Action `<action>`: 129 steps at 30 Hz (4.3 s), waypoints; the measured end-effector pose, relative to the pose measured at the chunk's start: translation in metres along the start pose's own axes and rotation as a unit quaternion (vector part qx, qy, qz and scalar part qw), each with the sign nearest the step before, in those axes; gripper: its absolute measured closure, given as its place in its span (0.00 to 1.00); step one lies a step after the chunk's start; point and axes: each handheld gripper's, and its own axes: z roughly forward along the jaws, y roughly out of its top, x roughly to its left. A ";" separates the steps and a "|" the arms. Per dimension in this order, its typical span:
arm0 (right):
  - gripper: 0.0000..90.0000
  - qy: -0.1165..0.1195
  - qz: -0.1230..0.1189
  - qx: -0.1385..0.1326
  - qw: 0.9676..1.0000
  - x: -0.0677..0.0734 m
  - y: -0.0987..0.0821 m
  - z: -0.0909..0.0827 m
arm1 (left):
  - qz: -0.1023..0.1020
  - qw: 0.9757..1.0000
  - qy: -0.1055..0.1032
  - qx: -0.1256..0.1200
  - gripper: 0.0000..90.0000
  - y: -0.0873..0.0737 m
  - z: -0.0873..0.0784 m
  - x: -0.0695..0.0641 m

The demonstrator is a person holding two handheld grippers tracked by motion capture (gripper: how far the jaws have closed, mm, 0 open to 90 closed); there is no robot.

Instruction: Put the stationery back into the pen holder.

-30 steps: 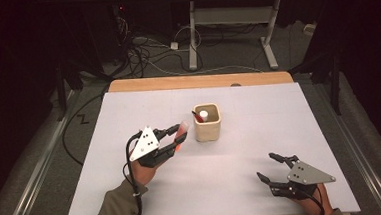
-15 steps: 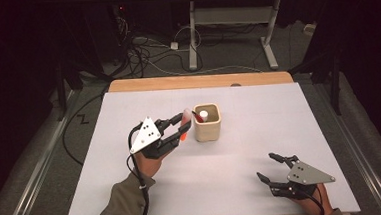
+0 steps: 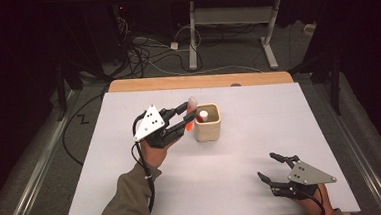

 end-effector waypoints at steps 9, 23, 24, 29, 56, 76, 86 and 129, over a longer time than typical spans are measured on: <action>0.32 0.000 -0.002 0.000 1.000 0.000 0.000 0.000 | 0.004 1.000 -0.005 -0.001 0.71 0.011 0.017 0.003; 0.32 0.002 -0.003 0.000 1.000 0.002 0.001 0.001 | 0.006 1.000 -0.006 -0.015 0.71 0.006 0.060 0.006; 0.32 0.002 -0.005 -0.001 1.000 0.002 0.001 0.001 | 0.003 1.000 -0.010 -0.019 0.71 0.005 0.063 0.006; 0.32 0.003 -0.006 -0.002 1.000 0.003 0.001 0.001 | 0.001 1.000 -0.016 -0.017 0.71 0.002 0.079 0.006; 0.33 0.009 -0.015 0.000 1.000 0.007 0.002 0.001 | -0.027 0.999 -0.020 0.032 0.71 -0.039 0.094 0.009; 0.33 0.013 -0.011 -0.003 1.000 0.004 0.003 0.004 | -0.023 0.997 -0.026 0.068 0.71 -0.051 0.091 0.008; 0.33 0.006 -0.009 -0.003 1.000 0.003 0.002 0.003 | -0.001 0.996 -0.026 0.085 0.71 -0.050 0.093 0.005; 0.34 -0.008 -0.005 -0.007 1.000 0.005 0.000 -0.005 | 0.048 0.994 -0.007 0.094 0.59 -0.033 0.092 0.002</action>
